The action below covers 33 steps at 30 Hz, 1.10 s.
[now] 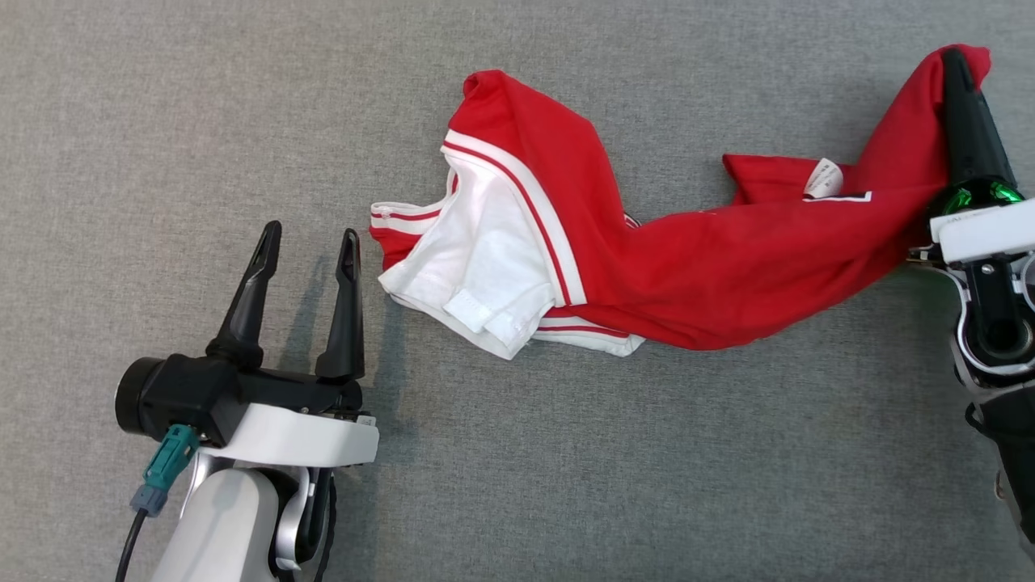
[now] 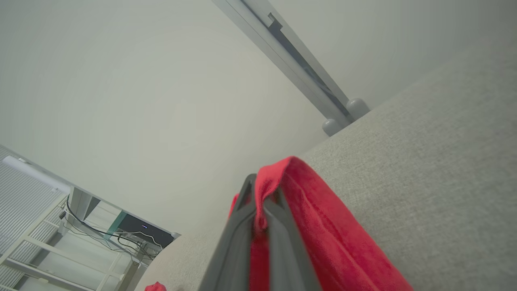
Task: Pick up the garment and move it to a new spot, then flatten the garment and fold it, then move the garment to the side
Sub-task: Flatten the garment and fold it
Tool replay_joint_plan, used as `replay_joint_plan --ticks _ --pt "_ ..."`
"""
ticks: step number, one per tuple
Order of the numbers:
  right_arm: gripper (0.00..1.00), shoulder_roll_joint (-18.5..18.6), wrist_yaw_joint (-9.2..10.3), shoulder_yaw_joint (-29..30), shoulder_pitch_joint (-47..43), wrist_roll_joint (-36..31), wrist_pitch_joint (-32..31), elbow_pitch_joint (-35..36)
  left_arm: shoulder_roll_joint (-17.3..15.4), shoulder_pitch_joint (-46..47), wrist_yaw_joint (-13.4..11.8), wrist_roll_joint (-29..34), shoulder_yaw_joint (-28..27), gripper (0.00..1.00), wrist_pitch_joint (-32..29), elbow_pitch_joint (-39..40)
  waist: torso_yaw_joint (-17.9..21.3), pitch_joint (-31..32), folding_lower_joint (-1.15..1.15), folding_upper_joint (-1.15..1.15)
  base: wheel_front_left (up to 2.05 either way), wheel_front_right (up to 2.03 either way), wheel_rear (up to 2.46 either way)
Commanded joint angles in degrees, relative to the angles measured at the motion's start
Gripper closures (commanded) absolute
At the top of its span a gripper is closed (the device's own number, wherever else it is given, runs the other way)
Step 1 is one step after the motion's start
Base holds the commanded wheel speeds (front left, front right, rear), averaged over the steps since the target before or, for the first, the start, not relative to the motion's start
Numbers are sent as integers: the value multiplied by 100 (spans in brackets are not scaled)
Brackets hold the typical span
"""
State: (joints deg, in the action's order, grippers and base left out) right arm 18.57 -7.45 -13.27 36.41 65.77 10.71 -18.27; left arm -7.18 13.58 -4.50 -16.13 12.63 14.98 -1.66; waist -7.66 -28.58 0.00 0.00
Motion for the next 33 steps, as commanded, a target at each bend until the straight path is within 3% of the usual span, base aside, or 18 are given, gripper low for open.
replay_joint_plan --ticks 1,9,10,11,18,24,33 --pt "100 41 -8 -72 138 -7 73 -196 2 107 46 56 -30 0 20 0 -46 -54 0 0 0 0 0" --pt "100 56 -9 -555 449 55 271 -853 120 118 148 150 -137 0 21 -62 -31 -84 0 0 0 0 0" --pt "8 76 -9 -685 420 36 330 -881 133 86 170 169 -166 0 21 -92 21 -42 0 0 0 0 0" --pt "0 112 -9 -744 403 -22 355 -888 141 75 186 190 -174 0 21 -105 51 -15 0 0 0 0 0" --pt "0 281 -10 -1011 65 -615 462 -674 125 -17 231 282 -275 0 21 -163 340 240 0 0 0 0 0" --pt "0 304 -10 -417 -692 -1717 455 -137 74 -178 225 333 -345 0 20 -204 598 500 0 0 0 0 0" --pt "0 -50 -9 686 -2206 -3256 454 595 -54 -428 144 300 -429 0 7 -256 902 880 0 0 0 0 0"
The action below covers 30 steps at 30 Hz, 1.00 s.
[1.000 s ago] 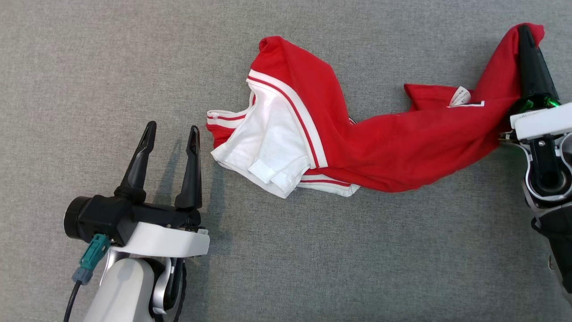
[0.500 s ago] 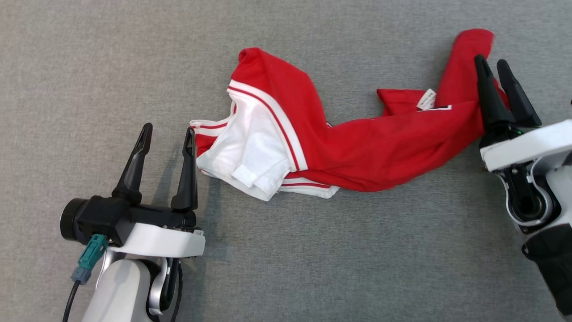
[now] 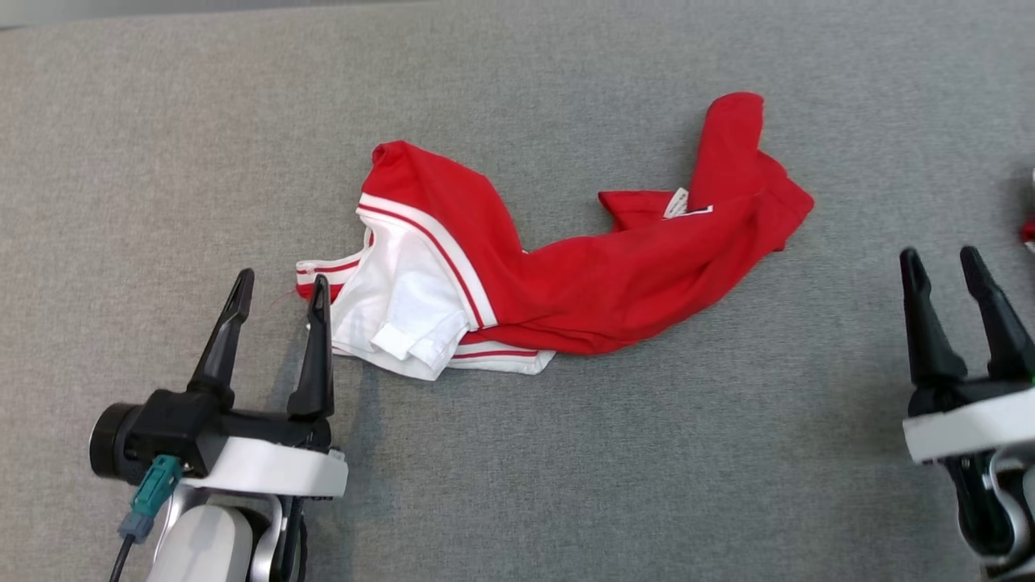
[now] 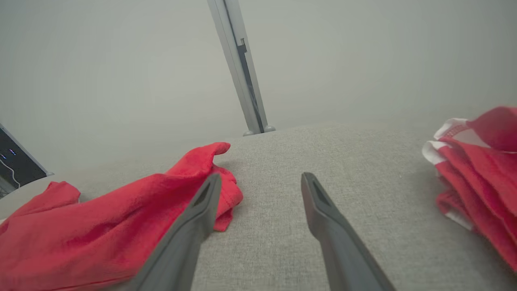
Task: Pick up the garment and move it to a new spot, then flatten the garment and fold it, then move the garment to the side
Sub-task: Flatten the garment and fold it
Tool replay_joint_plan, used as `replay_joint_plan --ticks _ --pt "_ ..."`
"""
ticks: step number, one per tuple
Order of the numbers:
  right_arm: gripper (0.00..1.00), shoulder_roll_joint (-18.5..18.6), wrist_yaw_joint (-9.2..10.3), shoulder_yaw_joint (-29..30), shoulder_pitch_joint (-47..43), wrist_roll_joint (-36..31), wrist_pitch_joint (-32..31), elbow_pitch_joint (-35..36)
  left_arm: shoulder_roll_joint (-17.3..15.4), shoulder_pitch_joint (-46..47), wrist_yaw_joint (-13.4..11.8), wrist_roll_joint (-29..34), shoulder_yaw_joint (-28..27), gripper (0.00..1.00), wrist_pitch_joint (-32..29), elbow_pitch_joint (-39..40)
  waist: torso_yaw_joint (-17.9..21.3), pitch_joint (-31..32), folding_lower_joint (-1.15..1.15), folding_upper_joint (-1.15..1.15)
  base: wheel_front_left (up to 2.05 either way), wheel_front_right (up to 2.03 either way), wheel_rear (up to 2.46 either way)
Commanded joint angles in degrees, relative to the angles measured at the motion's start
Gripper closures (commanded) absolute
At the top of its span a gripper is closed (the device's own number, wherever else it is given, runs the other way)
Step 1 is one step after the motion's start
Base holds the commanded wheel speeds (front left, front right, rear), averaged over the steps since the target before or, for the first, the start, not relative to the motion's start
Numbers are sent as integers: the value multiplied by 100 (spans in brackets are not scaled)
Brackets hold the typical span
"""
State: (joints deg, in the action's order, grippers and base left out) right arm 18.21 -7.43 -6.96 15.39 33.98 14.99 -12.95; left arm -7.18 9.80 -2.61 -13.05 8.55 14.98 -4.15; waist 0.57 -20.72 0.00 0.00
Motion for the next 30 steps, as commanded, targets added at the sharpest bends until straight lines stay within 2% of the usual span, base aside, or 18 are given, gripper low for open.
replay_joint_plan --ticks 1,12,30 --pt "0 -79 -12 116 -241 -206 25 104 -69 -79 -45 -12 -31 0 -3 -3 105 141 0 0 0 0 0" --pt "0 -532 -11 494 -1254 -1049 -170 669 -172 -553 -161 -71 -64 0 -151 61 186 562 0 0 0 0 0" --pt "0 -739 -11 643 -1421 -1215 -442 1072 -226 -633 -228 -122 24 0 -235 187 134 604 0 0 0 0 0"
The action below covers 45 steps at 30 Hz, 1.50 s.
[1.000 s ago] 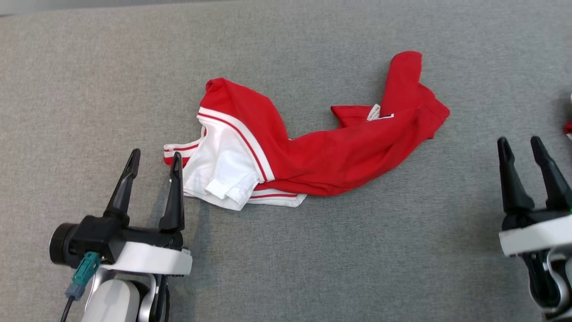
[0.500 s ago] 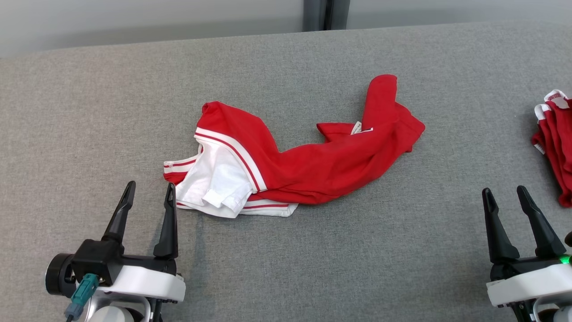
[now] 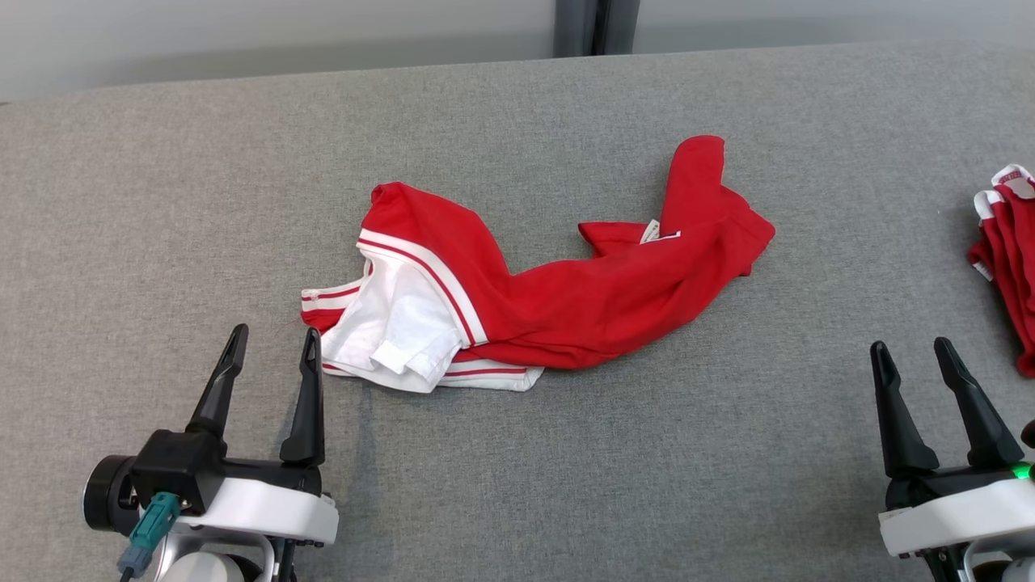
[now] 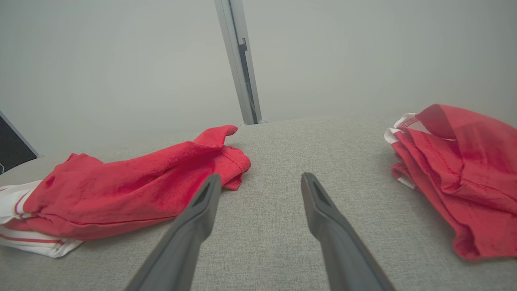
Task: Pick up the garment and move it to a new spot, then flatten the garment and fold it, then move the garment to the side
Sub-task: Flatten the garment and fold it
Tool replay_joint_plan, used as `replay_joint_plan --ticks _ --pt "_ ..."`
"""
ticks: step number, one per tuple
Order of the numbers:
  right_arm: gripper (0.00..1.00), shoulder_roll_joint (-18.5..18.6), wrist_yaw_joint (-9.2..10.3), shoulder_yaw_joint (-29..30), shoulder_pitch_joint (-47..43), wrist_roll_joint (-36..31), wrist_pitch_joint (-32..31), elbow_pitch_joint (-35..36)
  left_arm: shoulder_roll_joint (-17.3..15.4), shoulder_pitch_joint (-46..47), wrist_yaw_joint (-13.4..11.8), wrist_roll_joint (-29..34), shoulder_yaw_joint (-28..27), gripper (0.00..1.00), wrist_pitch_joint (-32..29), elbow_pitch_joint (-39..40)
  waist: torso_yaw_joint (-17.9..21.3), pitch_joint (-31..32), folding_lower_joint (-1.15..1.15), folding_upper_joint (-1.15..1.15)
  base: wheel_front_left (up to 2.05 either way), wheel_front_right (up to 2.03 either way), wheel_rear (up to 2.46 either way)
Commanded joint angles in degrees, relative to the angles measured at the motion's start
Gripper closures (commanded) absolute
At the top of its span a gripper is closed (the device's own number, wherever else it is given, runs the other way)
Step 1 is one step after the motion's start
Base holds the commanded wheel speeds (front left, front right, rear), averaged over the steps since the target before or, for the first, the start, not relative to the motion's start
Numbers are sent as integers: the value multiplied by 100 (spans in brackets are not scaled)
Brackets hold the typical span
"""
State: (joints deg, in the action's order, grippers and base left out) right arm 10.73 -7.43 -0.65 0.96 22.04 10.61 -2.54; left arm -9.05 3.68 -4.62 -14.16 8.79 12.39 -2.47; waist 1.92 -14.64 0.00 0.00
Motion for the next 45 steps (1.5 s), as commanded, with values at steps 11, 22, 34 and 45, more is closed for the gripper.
replay_joint_plan --ticks 11,22,34,45 --pt "0 395 -11 -67 790 129 -44 -458 0 316 40 -5 130 0 62 85 -234 -380 0 0 0 0 0" --pt "0 987 -11 -849 2193 423 -9 -1654 167 789 144 -50 276 0 195 -75 -693 -1024 0 0 0 0 0" --pt "100 1324 -8 -1671 2787 946 206 -2373 248 919 209 -38 271 0 271 -251 -770 -1120 0 0 0 0 0" --pt "100 1395 -7 -1318 2363 1015 441 -1313 221 831 197 41 180 0 283 -230 -504 -977 0 0 0 0 0"
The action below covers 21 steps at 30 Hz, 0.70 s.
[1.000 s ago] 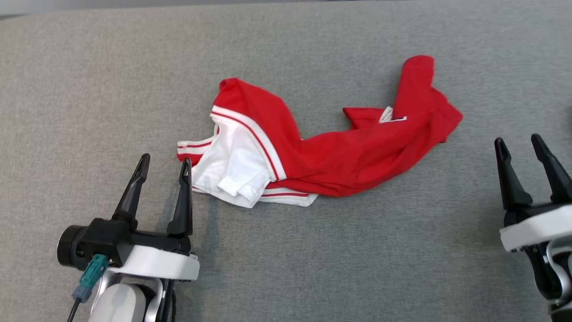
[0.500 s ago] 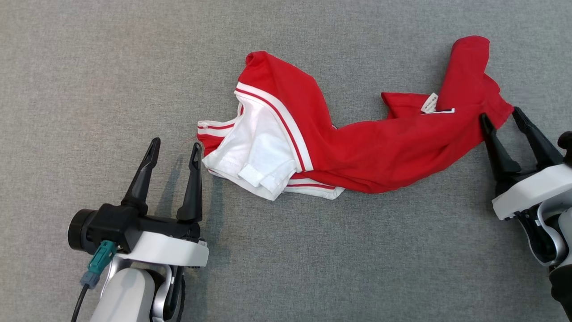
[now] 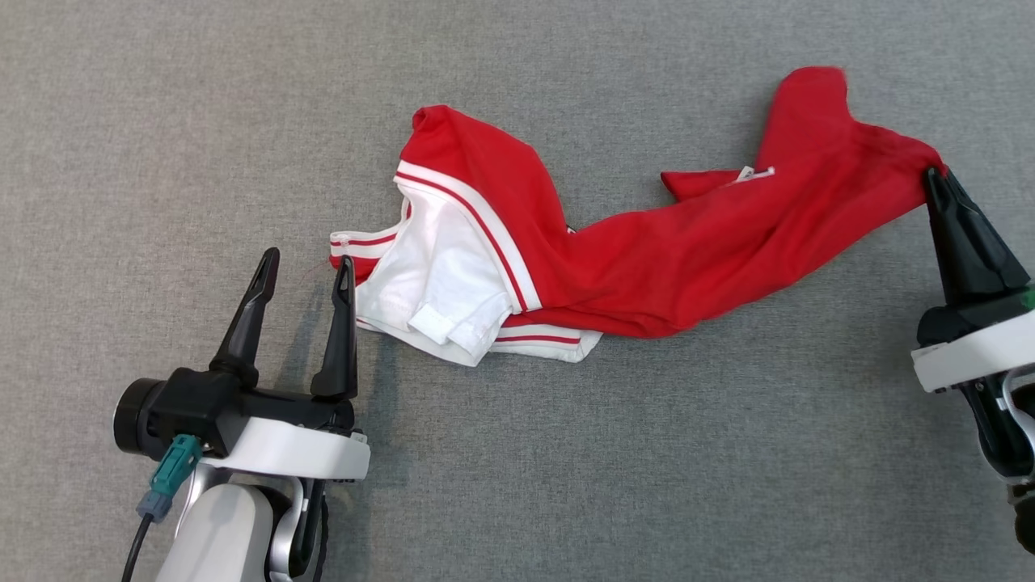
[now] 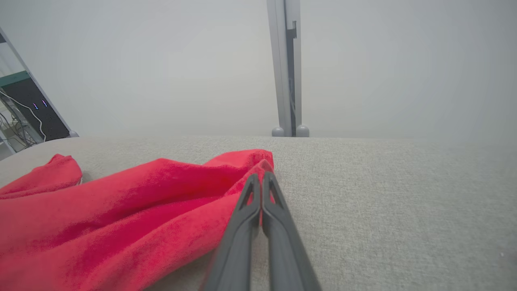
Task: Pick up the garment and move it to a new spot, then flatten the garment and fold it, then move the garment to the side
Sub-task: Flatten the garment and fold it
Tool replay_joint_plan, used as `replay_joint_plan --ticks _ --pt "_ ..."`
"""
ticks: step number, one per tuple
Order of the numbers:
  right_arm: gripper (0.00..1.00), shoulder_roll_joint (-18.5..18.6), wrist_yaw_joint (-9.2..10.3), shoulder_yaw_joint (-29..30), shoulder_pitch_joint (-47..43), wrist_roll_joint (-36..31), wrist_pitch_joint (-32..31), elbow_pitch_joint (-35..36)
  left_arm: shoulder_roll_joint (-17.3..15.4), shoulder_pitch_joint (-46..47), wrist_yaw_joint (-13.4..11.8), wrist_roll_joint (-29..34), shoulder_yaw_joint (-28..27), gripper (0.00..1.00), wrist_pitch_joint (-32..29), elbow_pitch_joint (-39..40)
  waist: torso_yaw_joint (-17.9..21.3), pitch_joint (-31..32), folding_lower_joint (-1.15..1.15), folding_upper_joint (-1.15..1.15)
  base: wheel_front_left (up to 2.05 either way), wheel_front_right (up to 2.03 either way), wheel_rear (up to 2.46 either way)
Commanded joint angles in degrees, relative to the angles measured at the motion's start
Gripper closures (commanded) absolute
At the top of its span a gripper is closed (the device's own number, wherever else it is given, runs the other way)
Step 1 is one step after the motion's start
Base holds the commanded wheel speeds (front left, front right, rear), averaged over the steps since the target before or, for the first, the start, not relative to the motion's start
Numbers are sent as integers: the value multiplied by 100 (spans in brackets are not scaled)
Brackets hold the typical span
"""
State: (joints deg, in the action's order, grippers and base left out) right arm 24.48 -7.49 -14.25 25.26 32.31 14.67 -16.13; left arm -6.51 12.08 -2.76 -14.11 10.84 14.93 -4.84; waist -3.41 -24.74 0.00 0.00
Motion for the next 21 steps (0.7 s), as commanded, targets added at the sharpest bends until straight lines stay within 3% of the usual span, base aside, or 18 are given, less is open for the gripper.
replay_joint_plan --ticks 1,14,21 --pt "100 16 -1 120 -134 -51 38 160 -36 -27 5 41 -33 0 26 7 49 58 0 0 0 0 0" --pt "100 -306 0 1283 -1120 -247 -355 1446 -62 -118 -4 53 -49 0 26 16 187 253 0 0 0 0 0" --pt "100 -561 -1 1535 -1514 -238 -632 1334 -61 -158 1 41 -30 0 26 -15 186 304 0 0 0 0 0"
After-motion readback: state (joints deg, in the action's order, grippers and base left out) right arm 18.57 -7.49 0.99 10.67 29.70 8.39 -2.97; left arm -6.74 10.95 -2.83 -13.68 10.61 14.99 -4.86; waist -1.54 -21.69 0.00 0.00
